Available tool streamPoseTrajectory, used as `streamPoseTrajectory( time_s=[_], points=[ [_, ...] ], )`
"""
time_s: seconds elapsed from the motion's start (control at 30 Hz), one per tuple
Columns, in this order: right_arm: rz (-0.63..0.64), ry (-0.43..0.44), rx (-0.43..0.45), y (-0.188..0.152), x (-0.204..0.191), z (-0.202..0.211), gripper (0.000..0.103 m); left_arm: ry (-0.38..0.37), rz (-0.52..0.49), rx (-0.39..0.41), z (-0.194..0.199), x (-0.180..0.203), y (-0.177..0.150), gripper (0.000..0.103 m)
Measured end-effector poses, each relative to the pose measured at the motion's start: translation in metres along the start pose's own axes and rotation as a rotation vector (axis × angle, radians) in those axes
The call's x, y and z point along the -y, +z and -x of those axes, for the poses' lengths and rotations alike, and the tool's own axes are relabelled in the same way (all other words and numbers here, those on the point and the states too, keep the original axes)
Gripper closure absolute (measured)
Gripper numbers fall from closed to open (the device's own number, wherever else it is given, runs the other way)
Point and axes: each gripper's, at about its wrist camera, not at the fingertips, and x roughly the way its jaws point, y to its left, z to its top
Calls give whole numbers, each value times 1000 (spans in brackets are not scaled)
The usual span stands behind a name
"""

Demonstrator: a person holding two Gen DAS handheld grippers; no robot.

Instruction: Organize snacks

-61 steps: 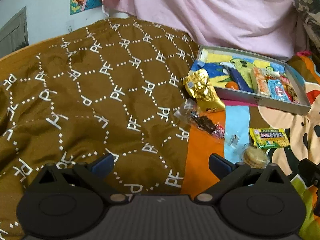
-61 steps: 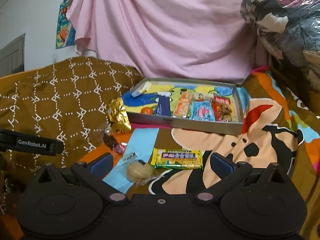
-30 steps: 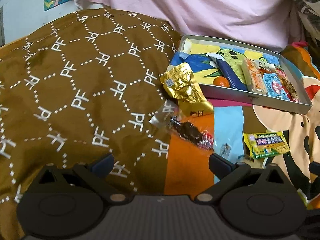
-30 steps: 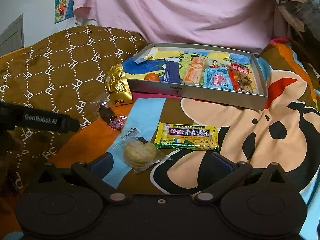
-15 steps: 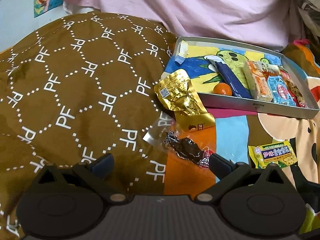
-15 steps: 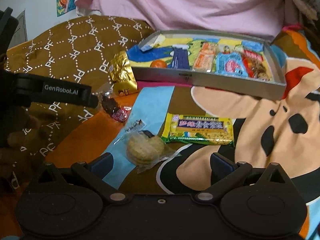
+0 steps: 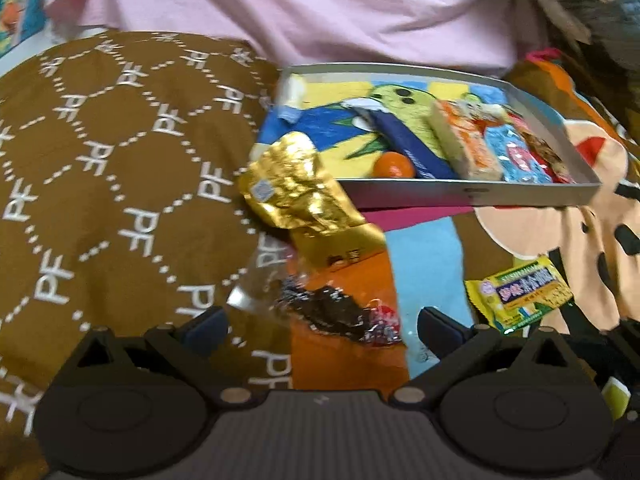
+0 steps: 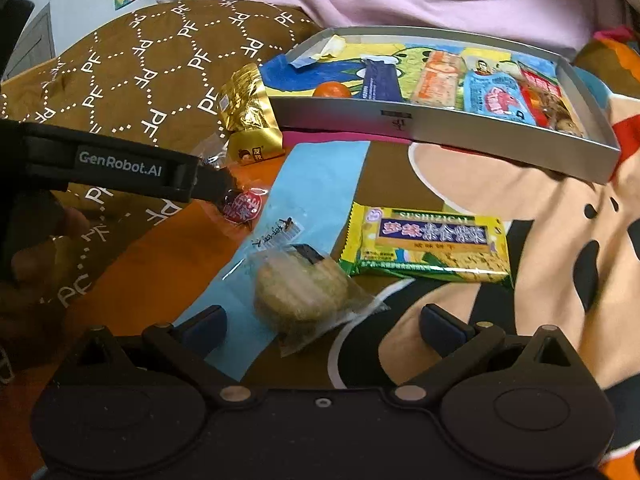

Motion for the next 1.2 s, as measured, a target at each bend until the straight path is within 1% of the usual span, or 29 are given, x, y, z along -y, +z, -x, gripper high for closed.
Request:
streamPoseTrajectory(
  time_s=[0.07,0.17,0.3,0.37,0.43,0.47,0.53,0.6,0.77,0.87,0.93,1.03,1.1,1.13,1.2],
  points=[
    [-6,7,5,1,1,-2,1,-10,-15,-8,-7,2,2,0],
    [-17,14,14,1,2,-4,2,4,-16,-14,-19,4,6,0],
    [-18,17,20,1,2,-5,2,-2,81,-28,-36,-4,16,0],
    [-13,18,22,1,1,-5,2,18,128,-40,-44,-7,21,0],
    [-11,20,25,1,0,-5,3,50,138,-47,-49,-8,24,0],
    [-10,21,28,1,0,-5,4,54,131,-54,-50,-8,24,0],
    [-10,24,32,1,0,-5,6,32,120,-61,-50,-9,23,0],
    [-9,29,38,1,0,-4,10,-1,114,-66,-47,-11,20,0],
    [2,44,40,2,-2,-3,23,-109,105,-121,-35,-16,9,0],
    [6,48,26,3,-3,0,26,-155,77,-151,-25,-16,1,0],
    [21,32,3,5,-3,3,27,-163,24,-152,-16,-16,-3,0],
    [60,-38,-53,4,-1,13,27,-141,-50,-133,-7,-15,-6,0],
    [64,-52,-64,3,3,22,27,-134,-90,-117,-4,-15,-5,0],
    [68,-63,-67,3,4,26,27,-132,-106,-108,-5,-16,-2,0],
    [76,-79,-62,2,5,29,27,-130,-103,-96,-11,-20,7,0]
  ],
)
